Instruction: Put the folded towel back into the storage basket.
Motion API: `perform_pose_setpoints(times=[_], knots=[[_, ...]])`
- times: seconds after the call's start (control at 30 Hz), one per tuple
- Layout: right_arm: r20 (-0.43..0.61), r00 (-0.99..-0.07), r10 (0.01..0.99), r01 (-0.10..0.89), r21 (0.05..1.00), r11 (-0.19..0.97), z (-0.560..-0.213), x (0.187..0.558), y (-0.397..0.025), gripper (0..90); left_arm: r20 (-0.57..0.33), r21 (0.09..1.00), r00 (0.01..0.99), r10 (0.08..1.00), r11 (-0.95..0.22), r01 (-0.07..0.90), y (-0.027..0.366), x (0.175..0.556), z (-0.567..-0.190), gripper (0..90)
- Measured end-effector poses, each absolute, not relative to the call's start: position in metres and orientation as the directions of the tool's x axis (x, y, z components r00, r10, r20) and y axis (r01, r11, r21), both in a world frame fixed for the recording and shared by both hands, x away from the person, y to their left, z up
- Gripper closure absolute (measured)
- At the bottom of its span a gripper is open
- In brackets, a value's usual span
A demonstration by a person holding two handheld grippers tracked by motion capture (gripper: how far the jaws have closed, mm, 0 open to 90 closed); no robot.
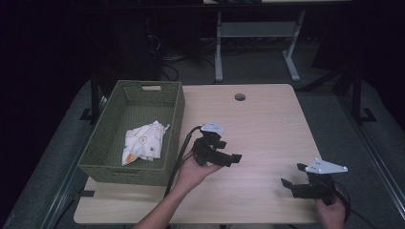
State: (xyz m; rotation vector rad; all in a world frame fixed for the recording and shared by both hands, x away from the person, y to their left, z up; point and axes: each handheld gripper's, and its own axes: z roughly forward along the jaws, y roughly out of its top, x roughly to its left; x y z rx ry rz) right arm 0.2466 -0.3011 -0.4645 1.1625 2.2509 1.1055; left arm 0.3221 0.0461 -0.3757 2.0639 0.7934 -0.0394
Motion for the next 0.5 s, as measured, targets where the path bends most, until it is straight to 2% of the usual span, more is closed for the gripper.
perform_pose_setpoints(times=[0.5], knots=[[0.024, -0.594, 0.804, 0.514, 0.78, 0.356, -0.465, 0.248, -0.299, 13.8, -0.306, 0.738, 0.798, 0.519, -0.4, 0.543, 0.047, 0.311, -0.393, 21.6]])
